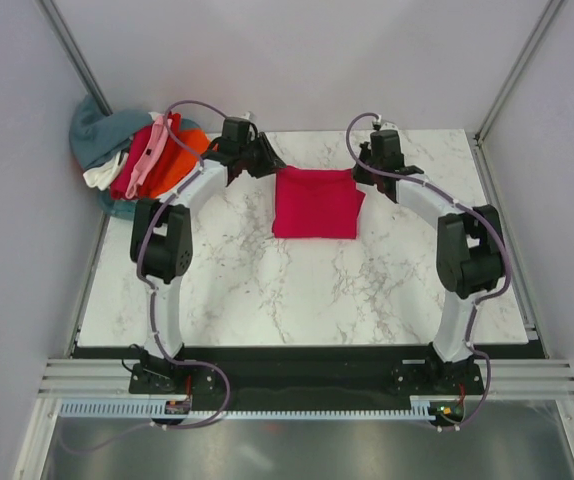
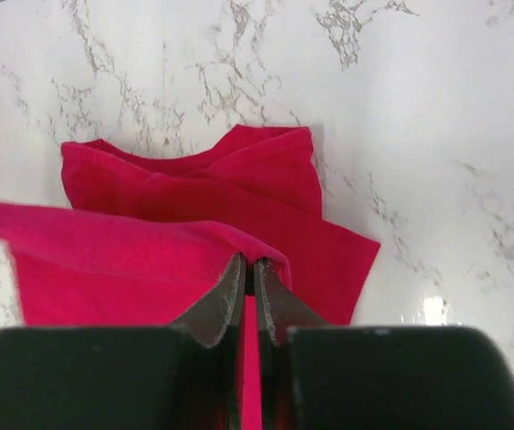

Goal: Fold and stack the t-shirts
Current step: Fold the tshirt

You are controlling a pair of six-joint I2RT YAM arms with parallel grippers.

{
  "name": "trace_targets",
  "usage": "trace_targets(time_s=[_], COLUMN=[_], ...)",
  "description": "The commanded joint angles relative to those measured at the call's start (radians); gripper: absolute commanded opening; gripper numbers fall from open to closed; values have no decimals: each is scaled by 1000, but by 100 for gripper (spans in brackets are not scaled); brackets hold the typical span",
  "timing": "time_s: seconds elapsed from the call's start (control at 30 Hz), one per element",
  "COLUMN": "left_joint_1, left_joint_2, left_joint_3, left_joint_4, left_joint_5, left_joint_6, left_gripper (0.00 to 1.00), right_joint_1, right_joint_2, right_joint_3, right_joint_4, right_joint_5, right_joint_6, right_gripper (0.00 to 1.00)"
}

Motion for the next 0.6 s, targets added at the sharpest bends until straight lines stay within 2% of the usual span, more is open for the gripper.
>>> trace_targets(time_s=[0.0,0.1,0.13,0.23,0.27,0.3,0.4,0.57], left_joint_1=[29,33,34,34,33,33,33,30], left_joint_2=[103,97,82,11,-10,-30,-110,-332], left_joint_3=[127,172,169,129,112,94,3,-257], left_joint_4=[41,44,42,44,44,44,50,140], left_joint_5=[53,35,29,10,6,-5,-7,-53], left_joint_6=[9,26,35,63,71,78,89,94], left_gripper=[44,48,49,50,50,50,50,50], right_joint_1=[-15,-26,-27,-27,-27,-26,-26,-27], right_joint_2=[94,115,109,66,52,24,-28,-166], right_joint_3=[87,130,132,95,80,66,17,-132], right_joint_4=[132,133,133,150,158,158,150,176], right_joint_5=[-29,-29,-55,-55,-46,-37,-21,-82], right_joint_6=[8,15,8,-8,-11,-12,-26,-31], right_gripper=[13,24,25,48,64,68,67,64])
